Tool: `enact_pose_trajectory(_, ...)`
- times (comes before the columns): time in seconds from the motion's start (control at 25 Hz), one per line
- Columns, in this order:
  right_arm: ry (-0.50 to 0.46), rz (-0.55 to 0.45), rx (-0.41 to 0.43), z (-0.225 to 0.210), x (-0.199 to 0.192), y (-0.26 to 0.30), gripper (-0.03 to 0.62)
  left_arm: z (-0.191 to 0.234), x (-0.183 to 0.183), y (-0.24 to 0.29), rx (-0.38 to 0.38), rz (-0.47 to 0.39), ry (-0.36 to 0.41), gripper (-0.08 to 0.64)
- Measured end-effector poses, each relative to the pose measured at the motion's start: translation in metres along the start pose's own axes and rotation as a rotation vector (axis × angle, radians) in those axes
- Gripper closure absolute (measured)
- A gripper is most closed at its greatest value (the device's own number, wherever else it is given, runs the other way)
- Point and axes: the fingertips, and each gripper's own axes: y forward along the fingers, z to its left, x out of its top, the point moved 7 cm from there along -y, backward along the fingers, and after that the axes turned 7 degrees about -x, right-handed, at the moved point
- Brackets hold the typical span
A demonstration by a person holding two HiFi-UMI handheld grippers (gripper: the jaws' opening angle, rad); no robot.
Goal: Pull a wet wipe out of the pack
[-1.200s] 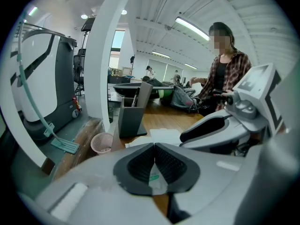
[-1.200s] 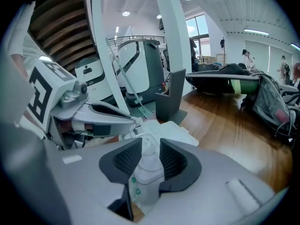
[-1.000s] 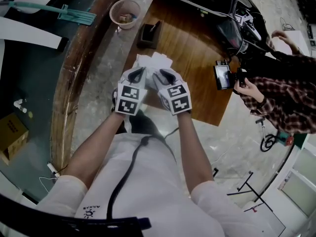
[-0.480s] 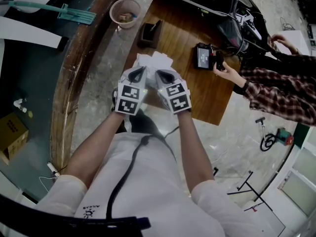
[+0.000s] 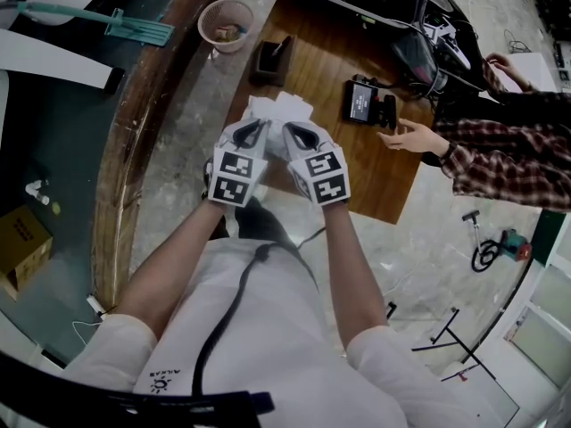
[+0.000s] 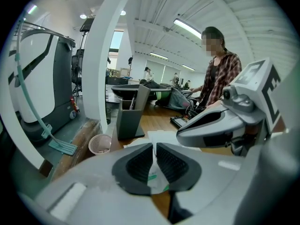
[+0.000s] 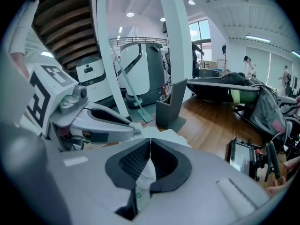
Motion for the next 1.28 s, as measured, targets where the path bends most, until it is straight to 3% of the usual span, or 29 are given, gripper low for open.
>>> enact_pose_trajectory(0.36, 0.013, -0.074, -0.031, 0.003, 0.009, -0.017, 0.581, -0.006, 0.003, -0.008, -0.036, -0.013, 0.018, 0.489)
enact_pose_trajectory(1.28, 0.028, -0.217, -0.157, 0.018, 0.03, -0.069, 0.581, -0.024, 0.019, -0.052, -0.089, -0.083, 0.1, 0.485)
